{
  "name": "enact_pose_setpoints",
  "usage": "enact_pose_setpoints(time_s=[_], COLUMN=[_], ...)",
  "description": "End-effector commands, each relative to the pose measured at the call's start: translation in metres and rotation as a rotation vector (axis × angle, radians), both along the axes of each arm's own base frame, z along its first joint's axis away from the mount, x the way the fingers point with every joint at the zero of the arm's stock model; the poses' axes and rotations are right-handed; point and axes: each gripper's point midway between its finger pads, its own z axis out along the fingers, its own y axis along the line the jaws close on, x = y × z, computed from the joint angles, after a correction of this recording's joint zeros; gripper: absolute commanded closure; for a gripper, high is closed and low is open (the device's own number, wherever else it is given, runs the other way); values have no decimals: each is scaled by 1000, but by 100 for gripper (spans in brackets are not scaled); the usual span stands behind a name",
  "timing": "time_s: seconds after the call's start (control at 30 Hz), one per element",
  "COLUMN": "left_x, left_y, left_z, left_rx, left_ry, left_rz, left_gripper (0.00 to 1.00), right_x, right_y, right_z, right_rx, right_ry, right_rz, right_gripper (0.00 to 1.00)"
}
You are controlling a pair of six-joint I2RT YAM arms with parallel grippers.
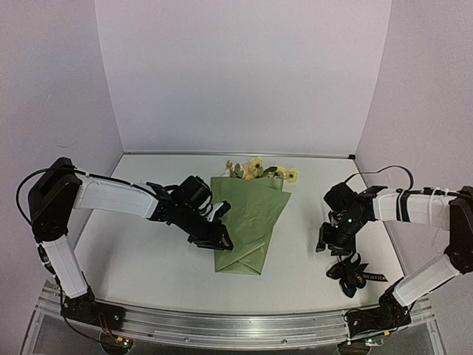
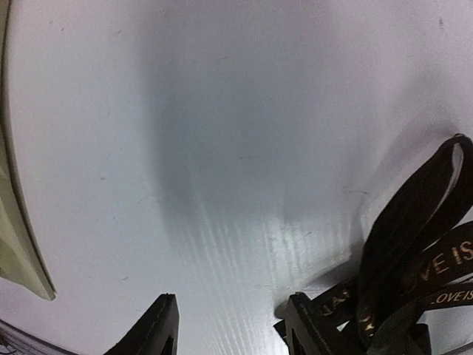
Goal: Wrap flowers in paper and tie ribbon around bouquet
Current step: Pick up the ribbon from the corner of the board.
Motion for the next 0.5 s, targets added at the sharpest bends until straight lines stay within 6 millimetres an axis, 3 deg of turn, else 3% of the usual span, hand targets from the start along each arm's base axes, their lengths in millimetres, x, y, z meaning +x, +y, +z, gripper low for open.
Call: enact_pose_setpoints(time_s=[0.0, 0.2, 0.3, 0.47], left_x=[22, 36, 40, 26], left_y=[-17, -36, -52, -82], left_z=[45, 55, 44, 17], left_rx=[-91, -112, -125, -124], left_ry=[-106, -133, -101, -25], left_rz=[-26, -56, -88, -179], left_gripper=[65, 65, 65, 68], right_x=[11, 13, 10, 6], right_y=[-26, -38, -42, -47], right_z=[4, -7, -12, -19], right_rx=[-56, -52, -58, -74], right_ry=[-35, 18, 34, 55], right_rz=[-41, -87, -98, -115], right_gripper=[48, 48, 48, 48])
